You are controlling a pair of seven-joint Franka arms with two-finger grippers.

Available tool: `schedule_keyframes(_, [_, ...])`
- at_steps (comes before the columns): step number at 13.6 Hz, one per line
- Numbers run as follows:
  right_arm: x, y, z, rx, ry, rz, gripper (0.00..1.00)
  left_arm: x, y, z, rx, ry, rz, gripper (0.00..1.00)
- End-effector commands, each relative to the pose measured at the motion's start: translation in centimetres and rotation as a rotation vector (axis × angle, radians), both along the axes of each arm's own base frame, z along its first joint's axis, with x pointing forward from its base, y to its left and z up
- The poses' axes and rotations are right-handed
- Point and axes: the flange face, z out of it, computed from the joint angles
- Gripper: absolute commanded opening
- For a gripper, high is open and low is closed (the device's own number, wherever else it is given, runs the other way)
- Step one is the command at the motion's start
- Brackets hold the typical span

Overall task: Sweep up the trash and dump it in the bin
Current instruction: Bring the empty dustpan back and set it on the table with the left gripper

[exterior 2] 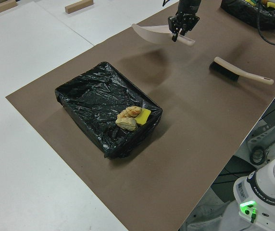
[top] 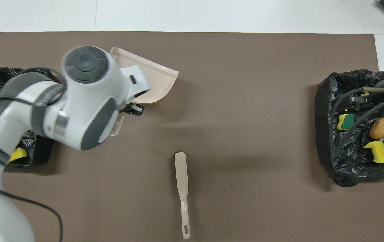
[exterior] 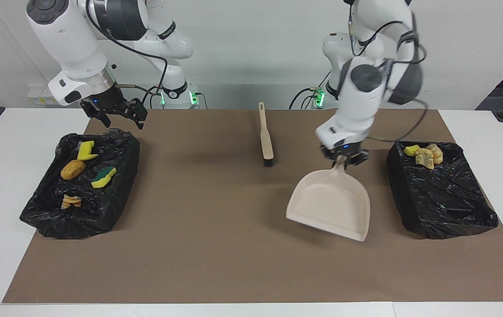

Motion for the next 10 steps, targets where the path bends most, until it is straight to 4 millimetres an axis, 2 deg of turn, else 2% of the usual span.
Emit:
schedule_keyframes(1, [0.4, -0.1, 0.3, 0.022, -0.013, 0.009, 1.0, 1.0, -5.4, -2.9, -0.059, -0.052, 0.117, 0.0])
schedule_keyframes(2, [0.4, -0.1, 0.3, 0.022, -0.013, 0.007, 1.0, 0.5, -7.2, -3.7, -0.064, -0.053, 0.132, 0.0])
schedule_keyframes(4, [0.4, -0.1, 0.3, 0.022, -0.013, 0.006, 1.0, 1.3, -11.4, -7.5, -0.063, -0.045, 0.182, 0.0])
schedule_keyframes(5, [0.4, -0.1, 0.3, 0.022, -0.013, 0.007, 1.0, 1.7, -11.8, -8.2, -0.073, -0.046, 0.227, 0.0])
schedule_keyframes(8, [0.4, -0.1, 0.3, 0.022, -0.013, 0.007, 1.0, 2.0, -11.9, -8.0, -0.128, -0.044, 0.256, 0.0])
schedule_keyframes(10, [0.4, -0.1, 0.3, 0.022, -0.013, 0.007, 1.0, 1.4, -12.3, -8.8, -0.136, -0.045, 0.248, 0.0])
